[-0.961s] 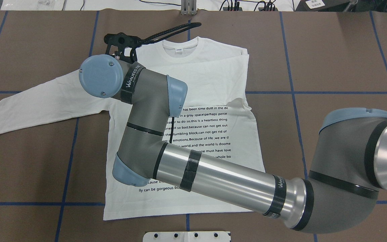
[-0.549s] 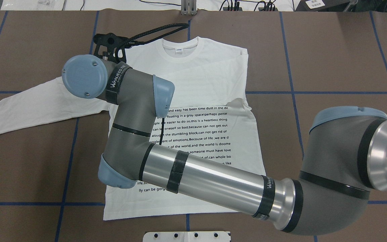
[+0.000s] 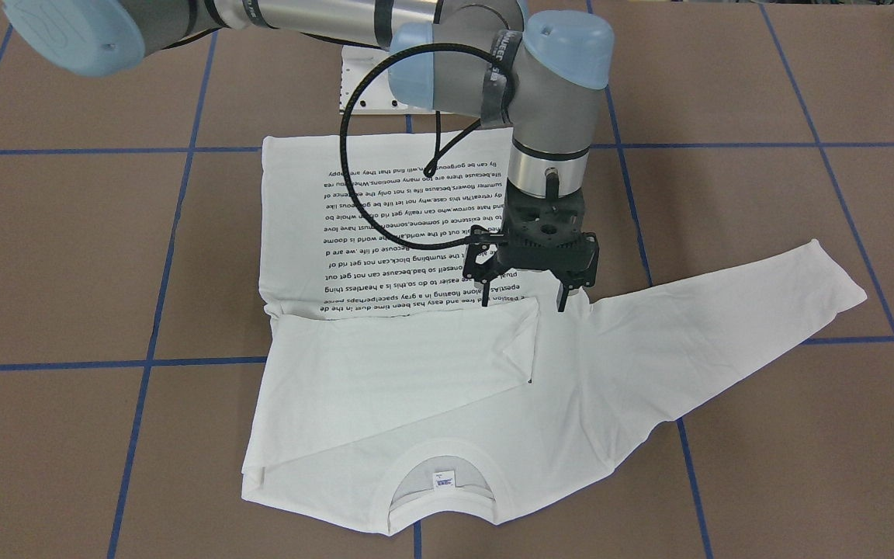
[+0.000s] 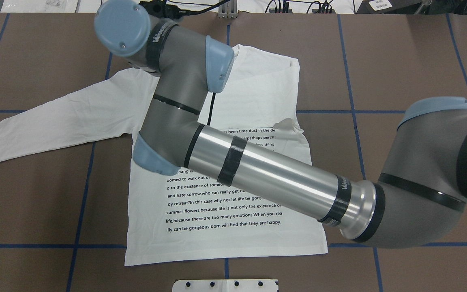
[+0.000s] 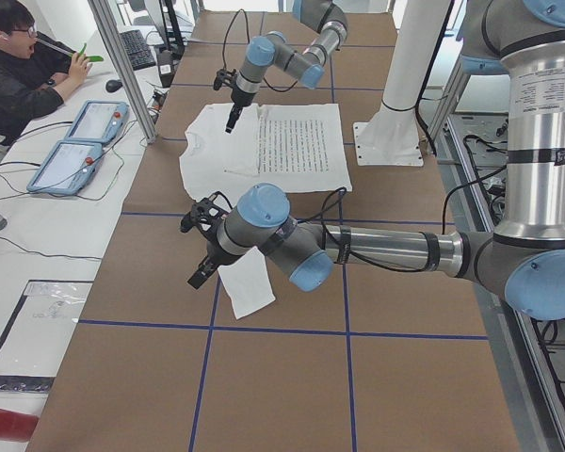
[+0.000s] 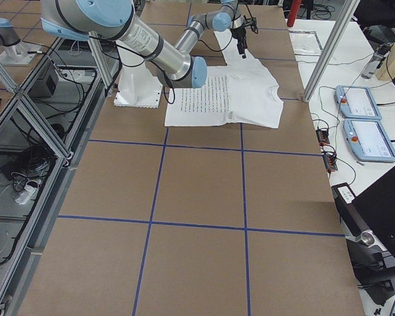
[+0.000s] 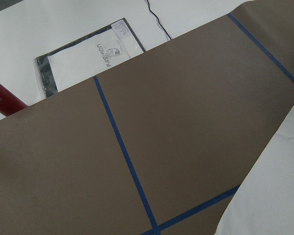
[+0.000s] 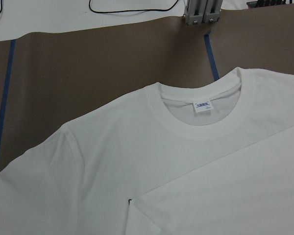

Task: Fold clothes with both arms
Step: 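Release the sleeve and raise the right arm while the left gripper reaches the other cuff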

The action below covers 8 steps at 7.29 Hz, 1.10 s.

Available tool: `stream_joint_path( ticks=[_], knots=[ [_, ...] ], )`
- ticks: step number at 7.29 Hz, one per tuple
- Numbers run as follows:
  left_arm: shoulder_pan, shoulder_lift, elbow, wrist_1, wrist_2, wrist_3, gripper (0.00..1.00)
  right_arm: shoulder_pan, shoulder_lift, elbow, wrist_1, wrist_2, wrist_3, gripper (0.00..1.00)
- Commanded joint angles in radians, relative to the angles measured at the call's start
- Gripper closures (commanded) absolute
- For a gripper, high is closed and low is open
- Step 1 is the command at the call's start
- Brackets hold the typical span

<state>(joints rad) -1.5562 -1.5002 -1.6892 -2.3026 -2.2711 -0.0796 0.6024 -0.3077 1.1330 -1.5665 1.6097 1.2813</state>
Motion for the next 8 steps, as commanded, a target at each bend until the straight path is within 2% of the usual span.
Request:
stream_joint_path(
  ticks=[1,2,3,4,5,6,8],
  knots=[
    [0.03,0.018,0.025,-0.049,-0.001,-0.008,0.0,0.165,-0.193,0.226,-0.043,0.201,-0.174,0.0],
    [0.065,0.035,0.049,-0.085,-0.001,-0.028,0.0,0.236,-0.323,0.364,-0.043,0.269,-0.26,0.0],
    [0.135,0.07,0.084,-0.195,0.002,-0.119,0.0,0.303,-0.462,0.49,-0.043,0.336,-0.371,0.0],
    [0.193,0.11,0.136,-0.368,0.011,-0.25,0.0,0.369,-0.582,0.589,-0.044,0.384,-0.475,0.0],
    [0.252,0.124,0.184,-0.48,0.013,-0.323,0.0,0.426,-0.653,0.632,-0.041,0.427,-0.564,0.0],
    [0.305,0.133,0.213,-0.5,0.042,-0.321,0.0,0.453,-0.716,0.666,-0.035,0.452,-0.617,0.0],
    [0.43,0.132,0.245,-0.501,0.163,-0.324,0.0,0.461,-0.742,0.696,-0.035,0.452,-0.62,0.0]
  ],
)
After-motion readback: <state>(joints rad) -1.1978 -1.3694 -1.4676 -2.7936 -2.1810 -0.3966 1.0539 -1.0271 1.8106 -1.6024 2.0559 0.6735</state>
